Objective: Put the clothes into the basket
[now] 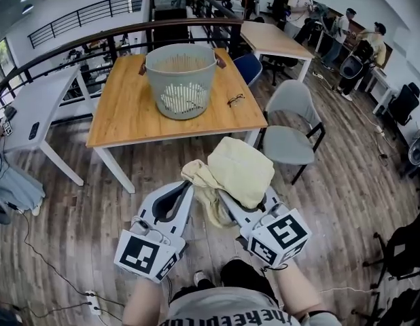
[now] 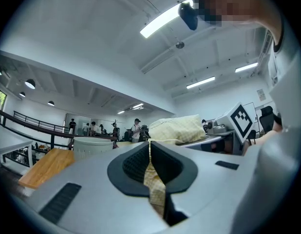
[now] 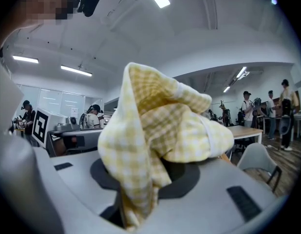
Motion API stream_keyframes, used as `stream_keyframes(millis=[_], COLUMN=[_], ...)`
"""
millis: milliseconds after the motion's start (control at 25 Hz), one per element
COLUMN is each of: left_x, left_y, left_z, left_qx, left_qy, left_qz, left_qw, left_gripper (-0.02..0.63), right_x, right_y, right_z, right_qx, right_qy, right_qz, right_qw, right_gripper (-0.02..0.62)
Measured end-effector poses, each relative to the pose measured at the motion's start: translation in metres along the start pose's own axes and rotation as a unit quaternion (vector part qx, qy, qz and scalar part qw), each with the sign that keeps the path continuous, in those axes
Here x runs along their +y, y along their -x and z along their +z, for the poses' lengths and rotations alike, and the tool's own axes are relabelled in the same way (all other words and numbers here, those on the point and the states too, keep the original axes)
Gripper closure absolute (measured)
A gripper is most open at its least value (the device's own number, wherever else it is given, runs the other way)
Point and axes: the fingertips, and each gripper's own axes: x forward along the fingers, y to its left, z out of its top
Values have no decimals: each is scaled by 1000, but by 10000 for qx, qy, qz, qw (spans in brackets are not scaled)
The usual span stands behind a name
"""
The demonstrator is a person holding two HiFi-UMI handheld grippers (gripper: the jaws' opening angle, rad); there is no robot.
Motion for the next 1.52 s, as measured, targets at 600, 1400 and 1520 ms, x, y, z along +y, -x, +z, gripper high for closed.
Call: stream_keyframes(millis=[600, 1400, 1520], left_x=[51, 76, 73], left_y=[-75, -211, -225], left_z=[-3, -5, -7], left_qx=[-14, -55, -55], left_qy=[68, -59, -78], left_qz=[389, 1132, 1241], left_qw=[9992, 9935, 9922], left_gripper=[584, 584, 584], right_x=[-70, -210, -225], right_y=[-64, -118, -119], right_z=[11, 31, 30], right_qx=[-29, -98, -123], right_qy=[-80, -53, -92], right_qz=[380, 1061, 1170], right_qw=[9992, 9943, 9930], right_gripper=[449, 448, 448])
